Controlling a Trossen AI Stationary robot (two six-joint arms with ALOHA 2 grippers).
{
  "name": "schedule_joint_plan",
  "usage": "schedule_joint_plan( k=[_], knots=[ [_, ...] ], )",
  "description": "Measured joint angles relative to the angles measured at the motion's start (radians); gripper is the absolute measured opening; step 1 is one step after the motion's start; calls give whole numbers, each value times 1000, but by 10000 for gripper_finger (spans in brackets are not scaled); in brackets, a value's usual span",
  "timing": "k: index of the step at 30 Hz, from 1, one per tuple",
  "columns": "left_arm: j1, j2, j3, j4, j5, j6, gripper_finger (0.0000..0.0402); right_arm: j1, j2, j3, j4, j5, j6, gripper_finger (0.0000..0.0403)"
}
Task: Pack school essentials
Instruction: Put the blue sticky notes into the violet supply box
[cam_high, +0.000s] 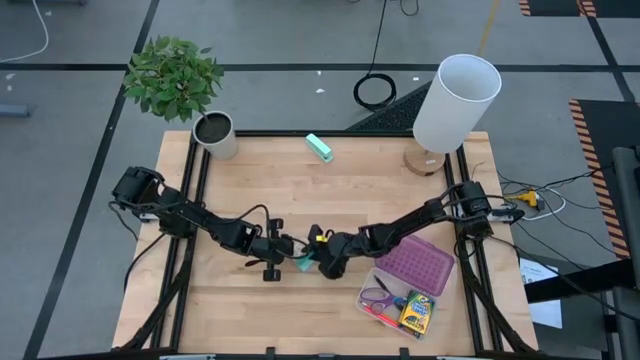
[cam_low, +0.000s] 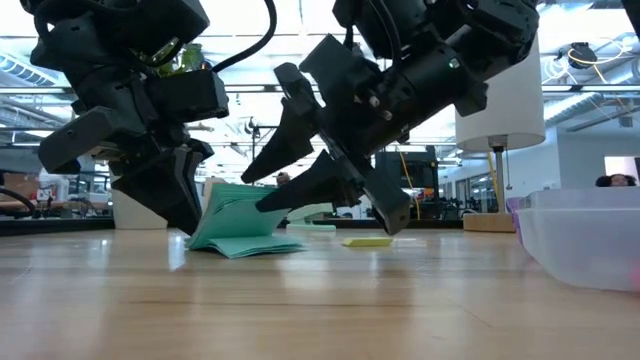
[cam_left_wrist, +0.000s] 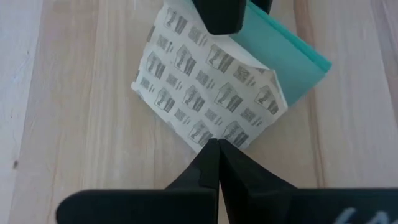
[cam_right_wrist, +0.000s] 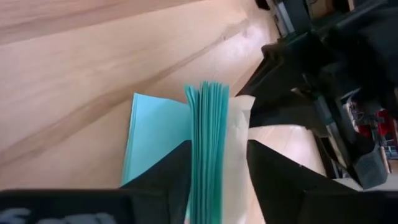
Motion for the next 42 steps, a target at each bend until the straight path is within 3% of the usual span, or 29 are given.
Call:
schedule_joint_plan(
  k=[8, 19, 23, 27, 42],
  knots=[
    [0, 0, 0, 8, -7, 13, 3, -7, 0, 0, -24, -25, 1, 123],
    [0, 0, 1, 22, -25, 42, 3, -16, 0, 0, -17, -27, 61, 195],
    [0, 0, 1, 62, -25, 65, 11, -27, 0, 0, -37, -57, 79, 201],
    [0, -1, 1, 89, -25, 91, 11, -32, 0, 0, -42, -76, 80, 175],
    [0, -1, 1, 114, -24, 97, 3, -32, 0, 0, -50, -79, 79, 22]
  ],
)
